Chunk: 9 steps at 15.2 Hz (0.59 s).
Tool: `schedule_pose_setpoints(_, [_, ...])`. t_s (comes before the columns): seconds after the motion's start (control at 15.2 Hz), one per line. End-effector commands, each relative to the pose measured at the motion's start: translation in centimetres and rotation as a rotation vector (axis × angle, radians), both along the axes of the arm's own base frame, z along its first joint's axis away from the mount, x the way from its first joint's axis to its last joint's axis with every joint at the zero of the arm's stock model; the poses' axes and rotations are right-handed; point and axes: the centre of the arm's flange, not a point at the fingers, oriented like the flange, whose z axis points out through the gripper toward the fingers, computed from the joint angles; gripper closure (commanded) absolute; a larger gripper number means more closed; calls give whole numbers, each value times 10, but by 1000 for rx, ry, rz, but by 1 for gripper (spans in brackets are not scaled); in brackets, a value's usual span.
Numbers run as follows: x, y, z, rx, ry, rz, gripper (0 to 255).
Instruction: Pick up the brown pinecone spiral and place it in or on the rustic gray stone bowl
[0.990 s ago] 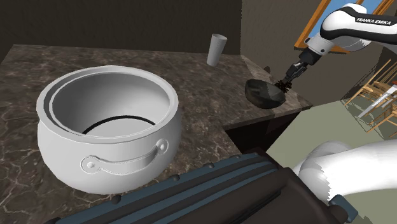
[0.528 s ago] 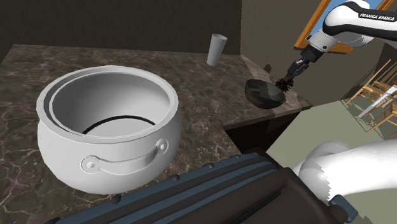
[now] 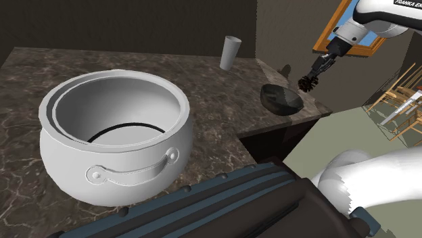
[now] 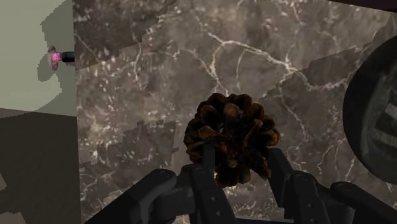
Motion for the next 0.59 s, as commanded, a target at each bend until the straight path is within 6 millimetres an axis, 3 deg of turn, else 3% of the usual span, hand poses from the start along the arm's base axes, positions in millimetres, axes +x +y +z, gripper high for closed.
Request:
schedule_pose_setpoints(0.0, [1,1,11,0,0,0,255])
schedule_pose_setpoints(0.53, [1,1,53,0,0,0,255])
